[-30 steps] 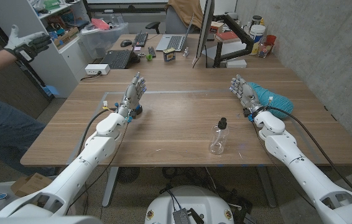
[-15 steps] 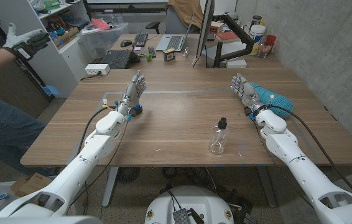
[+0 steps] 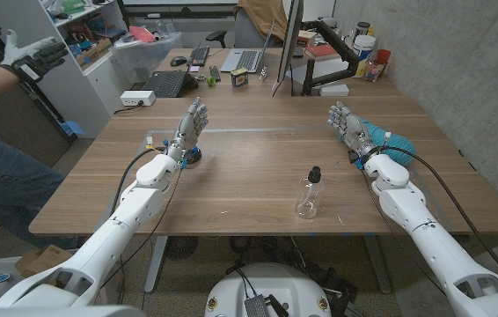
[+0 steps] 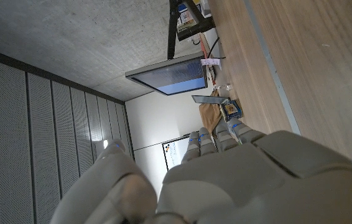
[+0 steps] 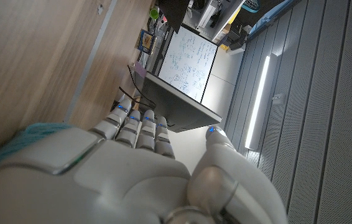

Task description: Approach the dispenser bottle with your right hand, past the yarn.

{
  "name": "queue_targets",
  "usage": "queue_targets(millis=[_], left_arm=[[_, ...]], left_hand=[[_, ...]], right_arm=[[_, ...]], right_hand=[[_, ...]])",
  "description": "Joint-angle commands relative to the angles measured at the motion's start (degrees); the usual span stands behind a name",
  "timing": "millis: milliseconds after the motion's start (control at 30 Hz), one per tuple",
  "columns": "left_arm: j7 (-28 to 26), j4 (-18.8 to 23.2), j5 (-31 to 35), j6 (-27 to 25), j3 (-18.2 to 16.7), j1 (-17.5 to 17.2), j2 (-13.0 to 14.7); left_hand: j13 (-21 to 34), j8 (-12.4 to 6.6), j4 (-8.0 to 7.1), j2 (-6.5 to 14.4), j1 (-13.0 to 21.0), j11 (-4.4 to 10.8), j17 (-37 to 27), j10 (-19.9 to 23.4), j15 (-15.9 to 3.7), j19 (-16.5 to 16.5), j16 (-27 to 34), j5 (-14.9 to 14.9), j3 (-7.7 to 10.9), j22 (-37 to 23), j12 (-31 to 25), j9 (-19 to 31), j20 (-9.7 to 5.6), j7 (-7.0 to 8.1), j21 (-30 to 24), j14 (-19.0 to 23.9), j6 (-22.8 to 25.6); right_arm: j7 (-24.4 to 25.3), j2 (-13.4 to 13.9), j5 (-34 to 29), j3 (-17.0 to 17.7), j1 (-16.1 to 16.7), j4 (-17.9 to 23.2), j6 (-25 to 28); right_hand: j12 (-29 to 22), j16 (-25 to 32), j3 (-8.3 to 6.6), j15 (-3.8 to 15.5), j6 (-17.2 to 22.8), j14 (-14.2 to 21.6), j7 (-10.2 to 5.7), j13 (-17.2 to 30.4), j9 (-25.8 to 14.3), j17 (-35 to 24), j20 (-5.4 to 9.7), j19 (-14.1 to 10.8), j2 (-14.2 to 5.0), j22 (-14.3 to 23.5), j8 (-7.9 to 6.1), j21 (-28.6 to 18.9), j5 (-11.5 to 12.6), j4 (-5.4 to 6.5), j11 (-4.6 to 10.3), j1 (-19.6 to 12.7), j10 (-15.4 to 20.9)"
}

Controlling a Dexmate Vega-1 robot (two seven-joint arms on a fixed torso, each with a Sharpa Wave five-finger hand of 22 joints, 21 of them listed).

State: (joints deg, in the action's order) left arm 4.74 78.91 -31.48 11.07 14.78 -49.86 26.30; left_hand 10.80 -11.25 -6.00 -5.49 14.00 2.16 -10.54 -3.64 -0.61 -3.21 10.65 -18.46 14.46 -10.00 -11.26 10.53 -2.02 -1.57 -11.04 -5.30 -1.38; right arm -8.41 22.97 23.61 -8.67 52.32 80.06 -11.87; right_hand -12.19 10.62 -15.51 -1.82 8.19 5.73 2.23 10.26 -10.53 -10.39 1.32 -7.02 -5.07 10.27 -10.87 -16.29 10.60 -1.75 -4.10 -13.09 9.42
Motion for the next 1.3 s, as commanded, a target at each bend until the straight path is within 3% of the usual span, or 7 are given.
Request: queue_targets(millis=[33, 1300], left_arm=[[0.5, -0.4, 0.1, 0.0, 0.1, 0.4, -0.5], [0.0, 1.0, 1.1, -1.2, 0.7, 0.3, 0.4]], left_hand=[[0.1, -0.34, 0.03, 0.4, 0.6, -0.11, -0.1, -0.2, 0.17, -0.7, 0.2, -0.4, -0.07, -0.3, -0.4, 0.2, -1.09, -0.10, -0.3, -0.2, 0.2], [0.1, -0.31, 0.15, 0.8, 1.0, -0.12, -0.1, -0.3, 0.30, -1.0, 0.1, -0.4, -0.39, -0.3, -0.4, 0.3, -0.48, -0.27, -0.3, -0.4, 0.3]], right_arm=[[-0.9, 1.7, -1.1, 1.2, 1.3, 2.9, 0.6], [-4.8, 1.8, 0.9, 3.2, 2.9, 4.6, -4.3]], right_hand=[[-0.1, 0.2, -0.14, -0.46, 0.2, 0.0, -0.11, 0.2, -0.3, -0.1, -0.53, -0.3, 0.45, 0.2, -0.06, 0.2, 0.0, -0.27, -0.07, -0.2, 0.5], [-0.1, 0.1, 0.11, -0.24, 0.0, -0.2, -0.82, 0.3, -0.3, -0.1, -1.01, -0.6, 0.79, 0.2, -0.13, 0.7, -0.1, -0.55, 0.05, -0.1, 0.7]])
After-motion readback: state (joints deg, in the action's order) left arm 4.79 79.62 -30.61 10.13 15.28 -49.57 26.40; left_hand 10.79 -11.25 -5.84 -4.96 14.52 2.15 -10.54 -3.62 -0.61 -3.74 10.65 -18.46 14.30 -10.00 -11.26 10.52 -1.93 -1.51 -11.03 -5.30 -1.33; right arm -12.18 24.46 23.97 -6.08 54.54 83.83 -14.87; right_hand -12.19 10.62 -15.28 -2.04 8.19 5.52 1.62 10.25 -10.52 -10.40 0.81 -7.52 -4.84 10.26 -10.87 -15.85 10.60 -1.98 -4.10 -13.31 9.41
